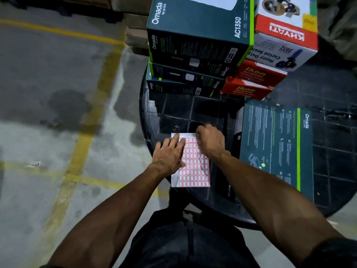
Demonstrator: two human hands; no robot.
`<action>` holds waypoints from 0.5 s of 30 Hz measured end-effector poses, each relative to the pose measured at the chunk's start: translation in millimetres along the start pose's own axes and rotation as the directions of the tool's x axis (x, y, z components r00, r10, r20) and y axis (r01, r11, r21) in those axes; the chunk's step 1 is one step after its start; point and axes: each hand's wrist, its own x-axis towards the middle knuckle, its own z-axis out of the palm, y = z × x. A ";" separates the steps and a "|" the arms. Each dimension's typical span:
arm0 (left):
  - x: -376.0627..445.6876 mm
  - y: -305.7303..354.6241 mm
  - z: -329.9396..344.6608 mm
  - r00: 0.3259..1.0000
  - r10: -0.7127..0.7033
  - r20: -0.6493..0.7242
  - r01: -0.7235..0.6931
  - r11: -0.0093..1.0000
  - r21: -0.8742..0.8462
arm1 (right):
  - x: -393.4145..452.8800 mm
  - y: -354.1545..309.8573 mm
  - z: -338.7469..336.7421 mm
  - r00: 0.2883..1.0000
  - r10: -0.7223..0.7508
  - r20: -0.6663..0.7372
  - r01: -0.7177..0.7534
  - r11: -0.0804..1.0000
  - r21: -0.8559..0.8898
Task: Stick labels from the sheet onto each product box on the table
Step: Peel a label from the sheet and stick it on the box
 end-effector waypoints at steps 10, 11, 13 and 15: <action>0.8 1.1 -5.8 1.000 -0.004 0.027 0.004 1.000 -0.002 | -4.6 13.2 -6.0 0.998 -0.015 0.061 0.004 0.985 0.175; 0.9 1.9 -6.6 1.000 -0.006 0.027 0.006 1.000 0.003 | -6.0 15.1 -9.6 0.998 0.006 0.063 -0.020 0.974 0.224; 0.7 3.8 -8.8 0.999 -0.010 0.033 0.009 1.000 0.021 | -10.7 18.7 -17.2 0.999 0.042 0.029 -0.049 0.947 0.319; 0.2 5.8 -11.0 0.999 -0.021 0.046 0.020 0.999 0.031 | -19.7 21.4 -25.1 0.996 0.078 -0.030 -0.060 0.916 0.397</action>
